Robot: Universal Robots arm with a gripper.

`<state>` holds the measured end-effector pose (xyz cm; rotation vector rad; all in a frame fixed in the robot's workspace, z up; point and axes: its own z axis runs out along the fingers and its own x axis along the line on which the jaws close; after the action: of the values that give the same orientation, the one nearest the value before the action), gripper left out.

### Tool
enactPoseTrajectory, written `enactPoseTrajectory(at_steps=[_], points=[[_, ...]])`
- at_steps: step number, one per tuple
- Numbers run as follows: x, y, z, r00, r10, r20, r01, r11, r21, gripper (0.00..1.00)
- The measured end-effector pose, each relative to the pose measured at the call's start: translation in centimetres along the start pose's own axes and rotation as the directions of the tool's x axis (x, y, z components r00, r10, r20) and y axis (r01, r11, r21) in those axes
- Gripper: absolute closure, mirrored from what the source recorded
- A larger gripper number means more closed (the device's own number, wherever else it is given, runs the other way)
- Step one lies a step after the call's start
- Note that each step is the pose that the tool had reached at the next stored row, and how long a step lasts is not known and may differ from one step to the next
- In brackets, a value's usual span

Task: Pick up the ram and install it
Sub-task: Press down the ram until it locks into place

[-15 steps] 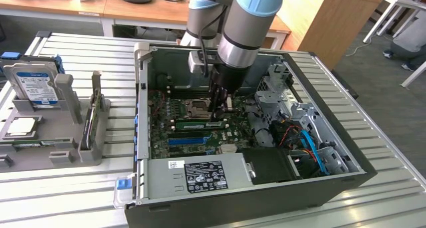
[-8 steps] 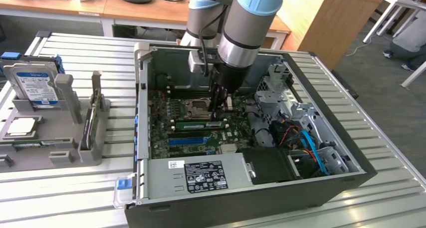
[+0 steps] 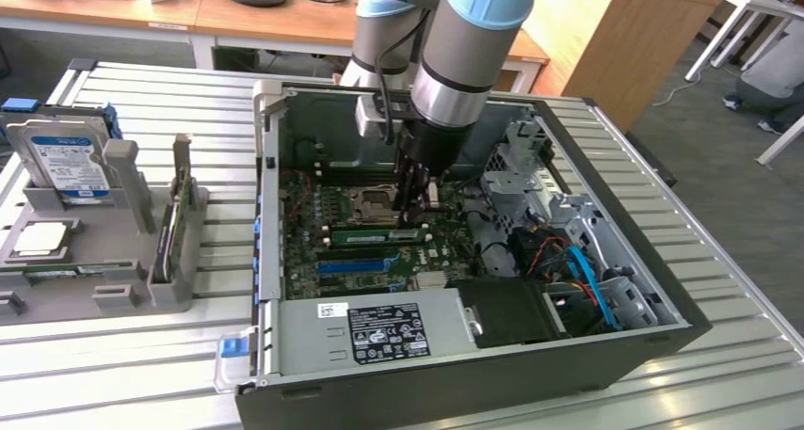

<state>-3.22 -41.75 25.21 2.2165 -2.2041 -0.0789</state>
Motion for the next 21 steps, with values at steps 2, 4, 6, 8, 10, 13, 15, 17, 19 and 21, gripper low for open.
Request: enactPoseTrajectory(at_steps=[2, 4, 6, 8, 10, 13, 15, 17, 19, 21], points=[[0.0, 0.0, 0.0, 1.0, 0.0, 0.0, 0.0, 1.0, 0.0, 0.62], [0.0, 0.0, 0.0, 1.0, 0.0, 0.0, 0.0, 1.0, 0.0, 0.7], [0.0, 0.0, 0.0, 1.0, 0.0, -0.0001, 0.0, 1.0, 0.0, 0.76], [0.0, 0.0, 0.0, 1.0, 0.0, 0.0, 0.0, 1.0, 0.0, 0.82], [0.0, 0.0, 0.0, 1.0, 0.0, 0.0, 0.0, 1.0, 0.0, 0.89], [0.0, 0.0, 0.0, 1.0, 0.0, 0.0, 0.0, 1.0, 0.0, 0.89], [0.0, 0.0, 0.0, 1.0, 0.0, 0.0, 0.0, 1.0, 0.0, 0.89], [0.0, 0.0, 0.0, 1.0, 0.0, 0.0, 0.0, 1.0, 0.0, 0.89], [0.0, 0.0, 0.0, 1.0, 0.0, 0.0, 0.0, 1.0, 0.0, 0.89], [0.01, -0.09, 0.0, 1.0, 0.0, 0.0, 0.0, 1.0, -0.0001, 0.89]])
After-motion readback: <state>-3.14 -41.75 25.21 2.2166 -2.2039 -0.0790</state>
